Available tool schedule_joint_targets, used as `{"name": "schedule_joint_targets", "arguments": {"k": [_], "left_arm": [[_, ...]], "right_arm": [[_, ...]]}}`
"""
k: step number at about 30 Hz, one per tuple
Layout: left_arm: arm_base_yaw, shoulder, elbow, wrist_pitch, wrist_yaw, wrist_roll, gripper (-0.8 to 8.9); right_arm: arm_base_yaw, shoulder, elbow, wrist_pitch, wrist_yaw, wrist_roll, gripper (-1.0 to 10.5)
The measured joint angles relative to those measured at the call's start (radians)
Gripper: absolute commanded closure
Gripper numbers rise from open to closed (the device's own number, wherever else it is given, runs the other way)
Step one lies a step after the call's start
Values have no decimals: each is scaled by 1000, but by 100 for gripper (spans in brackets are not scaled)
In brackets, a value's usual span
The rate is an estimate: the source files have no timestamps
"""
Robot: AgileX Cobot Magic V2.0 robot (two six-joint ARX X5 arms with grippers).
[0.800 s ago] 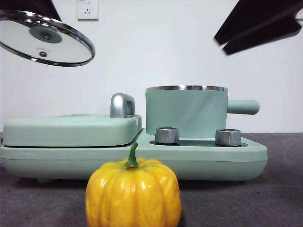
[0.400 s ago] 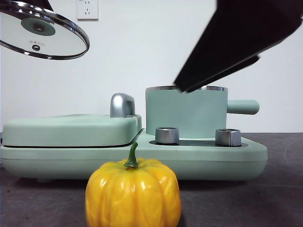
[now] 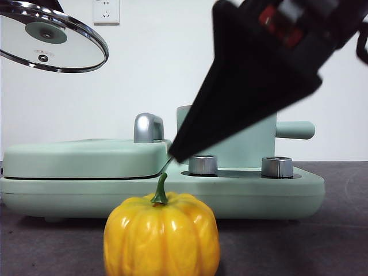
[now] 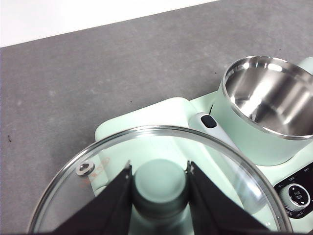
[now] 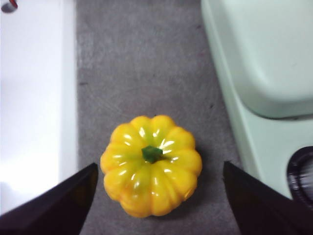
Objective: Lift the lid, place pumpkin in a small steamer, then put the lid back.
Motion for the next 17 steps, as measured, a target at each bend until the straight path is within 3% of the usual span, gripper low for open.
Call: {"name": "schedule_joint_targets", "arguments": {"k": [17], "left_arm": [[0,0,0,0,0,0,803]], "right_arm": [[29,192,2,71,-3,1,502]]}}
